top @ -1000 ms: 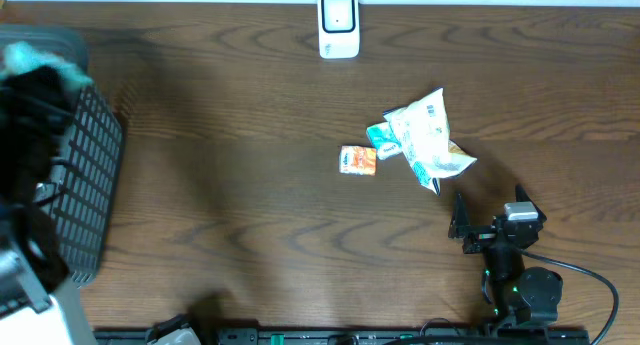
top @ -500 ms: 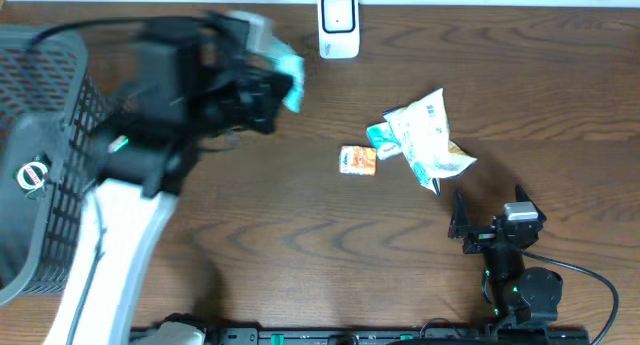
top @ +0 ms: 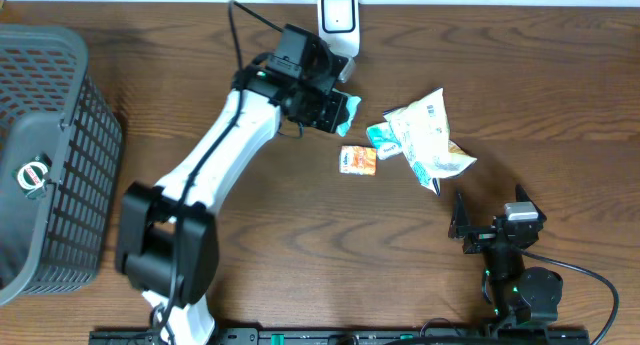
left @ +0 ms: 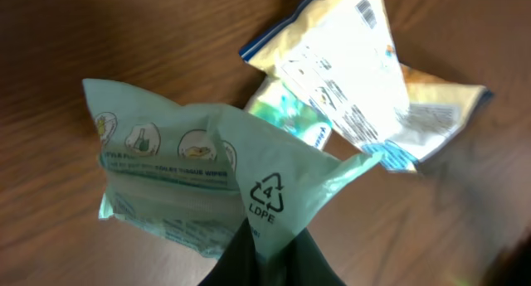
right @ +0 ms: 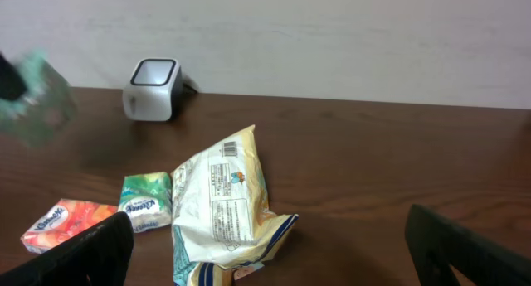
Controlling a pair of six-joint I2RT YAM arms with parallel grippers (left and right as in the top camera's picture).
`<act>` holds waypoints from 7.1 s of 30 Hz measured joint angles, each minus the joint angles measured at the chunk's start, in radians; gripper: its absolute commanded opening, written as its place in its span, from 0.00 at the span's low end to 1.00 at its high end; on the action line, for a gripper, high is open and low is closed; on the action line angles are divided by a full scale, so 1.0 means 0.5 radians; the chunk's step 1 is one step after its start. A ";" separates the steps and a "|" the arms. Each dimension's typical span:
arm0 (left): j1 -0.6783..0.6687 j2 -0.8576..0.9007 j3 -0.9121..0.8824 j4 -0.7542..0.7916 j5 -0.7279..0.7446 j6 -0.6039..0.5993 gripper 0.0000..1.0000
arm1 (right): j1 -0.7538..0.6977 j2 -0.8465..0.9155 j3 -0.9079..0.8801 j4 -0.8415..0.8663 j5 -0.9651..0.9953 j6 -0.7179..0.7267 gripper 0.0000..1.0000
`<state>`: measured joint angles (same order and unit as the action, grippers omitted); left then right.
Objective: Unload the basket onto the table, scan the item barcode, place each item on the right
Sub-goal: 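Carry the wipes pack past the scanner and release it on the table, then reach the left gripper into the basket and grasp the green Zam-Buk box, then lift the Zam-Buk box out of the basket with the left gripper, then carry the Zam-Buk box to the table beside the packs and release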
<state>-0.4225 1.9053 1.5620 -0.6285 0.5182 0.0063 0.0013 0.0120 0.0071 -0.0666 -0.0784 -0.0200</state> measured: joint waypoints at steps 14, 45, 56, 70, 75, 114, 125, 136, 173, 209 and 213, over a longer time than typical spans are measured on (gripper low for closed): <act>-0.008 0.151 0.000 0.082 0.001 -0.156 0.69 | 0.000 0.000 0.000 0.000 0.000 0.000 0.99; 2.229 -0.479 0.127 -0.067 -0.978 -0.444 0.98 | 0.000 0.000 0.000 0.000 0.000 0.000 0.99; 2.256 0.036 0.127 -0.195 -1.247 -0.068 0.98 | 0.000 0.000 0.000 0.000 0.000 0.000 0.99; 2.348 0.379 0.127 -0.124 -1.082 -0.031 0.98 | 0.000 0.000 0.000 -0.001 0.000 0.000 0.99; 2.355 0.404 0.115 -0.089 -1.045 -0.017 0.98 | 0.000 0.000 0.000 0.000 0.000 0.000 0.99; 2.446 0.079 -0.029 -0.074 -0.977 -0.285 0.41 | 0.000 0.000 0.000 0.000 0.000 0.000 0.99; 2.419 -0.938 -0.018 0.403 -0.041 -0.977 0.42 | 0.000 0.000 0.000 0.000 0.000 0.000 0.99; 1.397 -0.964 -0.019 0.426 0.328 -1.226 0.42 | 0.000 0.000 0.000 0.001 0.000 0.000 0.99; 0.196 0.179 -0.019 -0.143 -0.575 -0.565 0.90 | 0.000 0.000 0.000 0.000 0.000 0.000 0.99; 0.790 -0.874 -0.002 -0.732 -0.584 -0.557 0.98 | 0.000 0.000 0.000 0.000 0.000 0.000 0.99; 0.790 -0.874 -0.002 -0.733 -0.584 -0.557 0.98 | 0.000 0.000 0.000 0.000 0.000 0.000 0.99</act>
<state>-0.0273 1.4681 1.5608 -0.9951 0.2260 -0.2722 0.0013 0.0120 0.0071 -0.0666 -0.0784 -0.0200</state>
